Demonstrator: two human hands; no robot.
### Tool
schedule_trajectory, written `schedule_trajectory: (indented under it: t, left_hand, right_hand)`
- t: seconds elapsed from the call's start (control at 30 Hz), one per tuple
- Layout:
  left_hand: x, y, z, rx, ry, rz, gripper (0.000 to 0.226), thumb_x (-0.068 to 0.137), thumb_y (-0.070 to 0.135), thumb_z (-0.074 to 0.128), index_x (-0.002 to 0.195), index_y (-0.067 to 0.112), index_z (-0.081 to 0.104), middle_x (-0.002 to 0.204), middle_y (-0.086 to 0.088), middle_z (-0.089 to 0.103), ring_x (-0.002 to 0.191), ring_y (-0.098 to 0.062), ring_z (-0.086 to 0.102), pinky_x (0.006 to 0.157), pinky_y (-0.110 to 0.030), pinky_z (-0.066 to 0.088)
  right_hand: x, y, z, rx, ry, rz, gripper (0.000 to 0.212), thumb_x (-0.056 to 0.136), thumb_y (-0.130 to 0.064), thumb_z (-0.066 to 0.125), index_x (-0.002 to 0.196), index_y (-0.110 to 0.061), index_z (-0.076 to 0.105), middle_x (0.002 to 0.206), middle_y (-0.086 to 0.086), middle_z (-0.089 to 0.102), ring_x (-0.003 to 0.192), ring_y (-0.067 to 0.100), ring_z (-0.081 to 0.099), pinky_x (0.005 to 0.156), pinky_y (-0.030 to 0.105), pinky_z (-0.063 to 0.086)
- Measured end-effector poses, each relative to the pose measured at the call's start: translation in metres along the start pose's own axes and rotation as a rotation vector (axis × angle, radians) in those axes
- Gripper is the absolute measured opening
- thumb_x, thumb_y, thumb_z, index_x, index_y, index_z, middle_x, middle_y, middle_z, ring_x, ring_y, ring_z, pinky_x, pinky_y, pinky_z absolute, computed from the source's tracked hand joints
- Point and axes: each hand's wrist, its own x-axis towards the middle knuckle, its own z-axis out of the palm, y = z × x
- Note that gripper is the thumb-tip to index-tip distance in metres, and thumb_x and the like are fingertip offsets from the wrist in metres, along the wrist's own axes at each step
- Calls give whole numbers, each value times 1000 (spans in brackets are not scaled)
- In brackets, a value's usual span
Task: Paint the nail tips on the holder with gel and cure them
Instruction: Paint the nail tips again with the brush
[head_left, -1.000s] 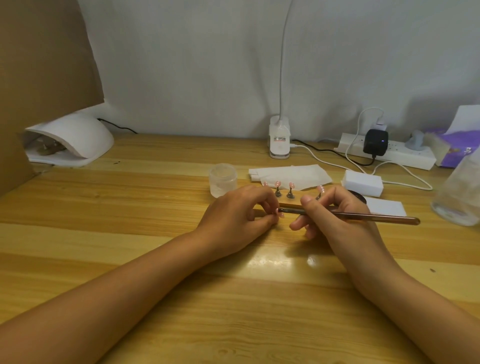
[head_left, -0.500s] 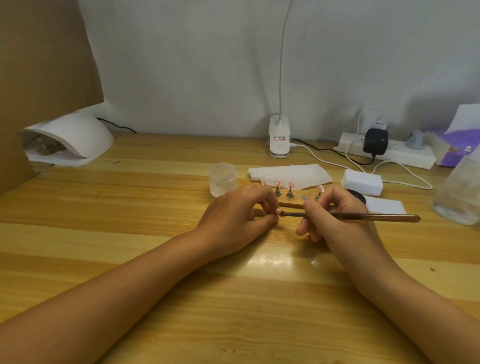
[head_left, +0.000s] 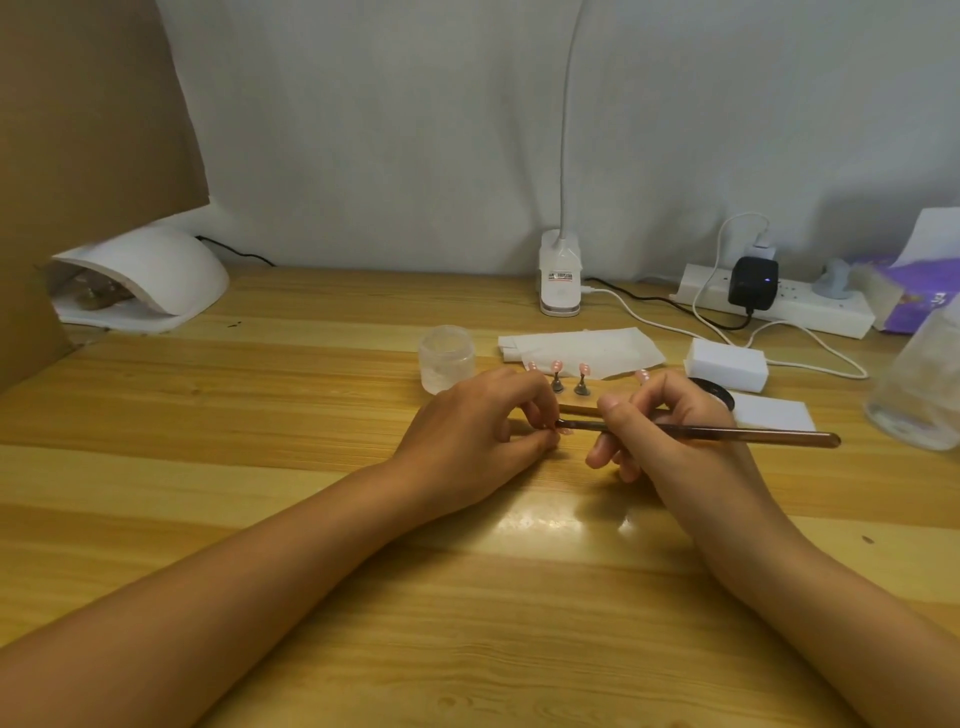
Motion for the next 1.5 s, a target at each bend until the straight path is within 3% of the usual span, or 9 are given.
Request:
schedule_trajectory:
  t: [0.2, 0.4, 0.53, 0.77, 0.9, 1.03, 1.2, 1.5]
  left_hand:
    - [0, 1, -1, 2, -8, 14, 17, 87, 28, 72, 89, 37, 57, 92, 16, 58, 65, 3, 49, 58, -23, 36]
    - [0, 0, 0, 12, -7, 15, 13, 88, 31, 70, 90, 36, 59, 93, 17, 59, 64, -2, 50, 57, -22, 37]
    - [0, -2, 1, 5, -9, 24, 14, 90, 30, 70, 90, 37, 58, 92, 18, 60, 66, 4, 51, 57, -17, 33]
    - [0, -4, 2, -50, 14, 40, 11, 88, 23, 72, 89, 30, 64, 90, 17, 63, 66, 15, 51, 55, -6, 33]
    - [0, -5, 2, -65, 10, 33, 8, 88, 23, 72, 89, 29, 66, 89, 18, 64, 62, 10, 51, 55, -9, 30]
    - [1, -6, 3, -75, 11, 17, 14, 87, 24, 72, 85, 34, 63, 76, 29, 59, 59, 7, 51, 54, -10, 29]
    - [1, -7, 3, -78, 4, 13, 8, 88, 25, 71, 90, 31, 66, 84, 23, 63, 58, 0, 51, 57, -19, 33]
    - [1, -5, 2, -72, 1, 4, 8, 87, 26, 72, 89, 32, 67, 76, 28, 60, 56, 0, 50, 56, -19, 32]
  right_hand:
    - [1, -1, 0, -64, 14, 8, 20, 96, -26, 58, 86, -9, 53, 66, 1, 72, 50, -2, 57, 53, 19, 44]
    - [1, 0, 0, -79, 44, 10, 17, 96, -20, 58, 84, -9, 53, 61, 3, 70, 50, 1, 58, 59, 22, 40]
    - [1, 1, 0, -62, 63, 11, 14, 95, -18, 58, 84, -9, 54, 60, 3, 68, 56, 6, 64, 64, 23, 44]
    - [-1, -3, -2, 78, 75, -20, 18, 93, -27, 59, 90, -10, 54, 63, 0, 68, 51, 0, 57, 48, 14, 46]
    - [-1, -4, -1, 45, -26, -23, 15, 91, -20, 64, 94, -12, 52, 71, 0, 70, 59, 2, 64, 53, 12, 47]
    - [-1, -3, -2, 25, -56, -37, 13, 89, -19, 66, 91, -12, 56, 75, 0, 70, 66, 6, 67, 55, 14, 48]
    - [0, 0, -1, -13, -95, -58, 14, 89, -18, 67, 90, -11, 56, 75, 3, 72, 62, 3, 65, 54, 13, 46]
    - [1, 2, 0, -85, -107, -66, 10, 86, -11, 65, 84, -11, 56, 70, 8, 66, 60, 7, 64, 52, 17, 48]
